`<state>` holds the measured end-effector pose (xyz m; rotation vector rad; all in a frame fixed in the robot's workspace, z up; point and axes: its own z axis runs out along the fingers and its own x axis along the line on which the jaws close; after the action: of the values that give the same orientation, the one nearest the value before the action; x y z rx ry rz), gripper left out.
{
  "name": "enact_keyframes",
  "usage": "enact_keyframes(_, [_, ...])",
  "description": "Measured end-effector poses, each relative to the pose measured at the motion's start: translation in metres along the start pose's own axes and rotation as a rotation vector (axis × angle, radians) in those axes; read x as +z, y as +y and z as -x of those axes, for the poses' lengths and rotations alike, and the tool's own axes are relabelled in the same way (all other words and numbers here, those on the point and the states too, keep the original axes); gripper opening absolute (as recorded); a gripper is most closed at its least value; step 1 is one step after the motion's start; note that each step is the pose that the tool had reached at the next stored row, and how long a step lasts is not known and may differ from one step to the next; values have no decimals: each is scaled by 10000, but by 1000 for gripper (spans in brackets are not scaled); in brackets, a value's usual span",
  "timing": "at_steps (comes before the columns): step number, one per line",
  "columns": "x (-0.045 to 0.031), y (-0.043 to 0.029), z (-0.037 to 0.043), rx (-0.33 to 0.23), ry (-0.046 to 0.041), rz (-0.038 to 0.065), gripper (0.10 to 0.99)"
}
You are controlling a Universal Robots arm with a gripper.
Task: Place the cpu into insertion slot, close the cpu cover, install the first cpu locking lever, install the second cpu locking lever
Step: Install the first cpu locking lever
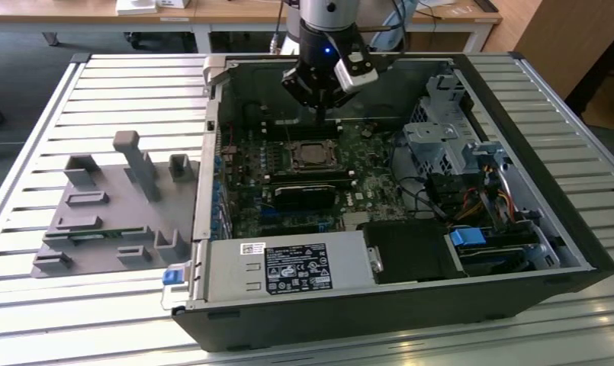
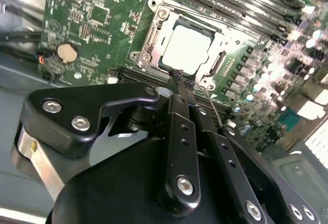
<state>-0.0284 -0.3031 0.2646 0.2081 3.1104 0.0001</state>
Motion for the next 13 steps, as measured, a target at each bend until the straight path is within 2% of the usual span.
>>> enact_keyframes(6, [5, 0, 0, -988, 6, 24, 106])
enact_keyframes(9, [7, 6, -1, -1209, 34, 34, 106])
enact_keyframes(10, [6, 6, -1, -1211, 56, 38, 106])
enact_keyframes(13, [7, 7, -1, -1210, 197, 35, 106])
